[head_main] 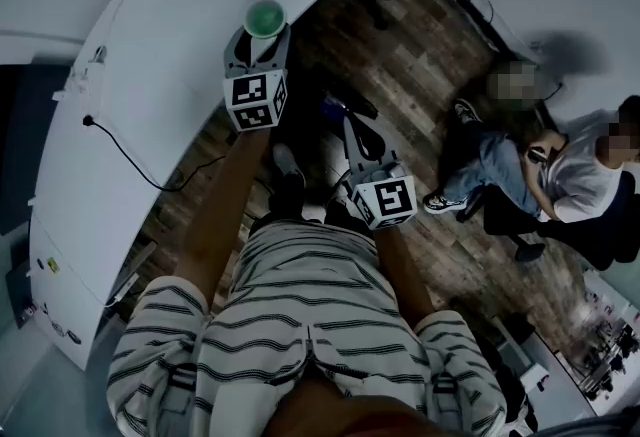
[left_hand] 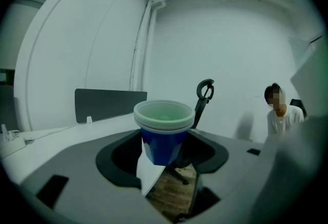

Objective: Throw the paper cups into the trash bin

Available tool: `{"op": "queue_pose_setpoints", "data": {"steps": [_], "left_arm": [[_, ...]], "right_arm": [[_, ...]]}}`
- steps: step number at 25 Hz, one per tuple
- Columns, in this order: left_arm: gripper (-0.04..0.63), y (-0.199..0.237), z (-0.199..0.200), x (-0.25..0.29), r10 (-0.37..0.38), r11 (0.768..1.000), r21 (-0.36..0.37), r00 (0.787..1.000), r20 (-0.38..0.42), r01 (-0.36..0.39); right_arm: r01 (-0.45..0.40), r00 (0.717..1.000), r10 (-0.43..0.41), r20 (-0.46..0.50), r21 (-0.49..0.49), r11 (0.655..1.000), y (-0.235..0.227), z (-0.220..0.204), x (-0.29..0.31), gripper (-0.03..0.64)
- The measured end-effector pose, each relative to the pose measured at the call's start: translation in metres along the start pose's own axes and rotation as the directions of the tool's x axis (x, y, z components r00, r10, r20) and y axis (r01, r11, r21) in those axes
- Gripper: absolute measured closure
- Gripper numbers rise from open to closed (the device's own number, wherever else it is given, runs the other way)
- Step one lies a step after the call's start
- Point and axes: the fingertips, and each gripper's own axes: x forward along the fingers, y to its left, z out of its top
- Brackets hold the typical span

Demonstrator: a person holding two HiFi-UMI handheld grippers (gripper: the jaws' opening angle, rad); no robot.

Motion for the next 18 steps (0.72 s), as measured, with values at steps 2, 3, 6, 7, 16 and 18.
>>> {"op": "queue_pose_setpoints", "data": {"steps": [2,3,6,7,16,18], "left_arm": [[0.316,-0.009,0.003,-0.005,-0.004,1.0,0.004,1.0,0.005,0.004],[0.316,-0.013,0.005,-0.008,-0.006,1.0,0.006,1.0,0.008,0.006],[0.316,-0.026,0.011,-0.016,-0.017,1.0,0.009,1.0,0.014,0.016],[0.316,-0.031,0.013,-0.019,-0.021,1.0,0.009,1.0,0.016,0.021],[0.316,-0.067,0.018,-0.051,-0.057,0.998,0.02,0.998,0.025,0.056],[0.316,-0.073,0.019,-0.058,-0.063,0.998,0.023,0.998,0.027,0.062]], "right_arm": [[-0.001,1.0,0.001,0.008,-0.009,1.0,-0.003,0.004,-0.005,0.608],[0.0,1.0,0.0,0.013,-0.012,1.0,-0.005,0.005,-0.007,0.609],[0.002,1.0,-0.001,0.027,-0.017,1.0,-0.01,0.011,-0.013,0.609],[0.003,1.0,-0.002,0.031,-0.018,1.0,-0.011,0.013,-0.015,0.607],[0.014,0.997,-0.011,0.075,-0.041,0.999,-0.024,0.031,-0.029,0.609],[0.019,0.996,-0.014,0.086,-0.049,0.999,-0.025,0.035,-0.032,0.609]]}}
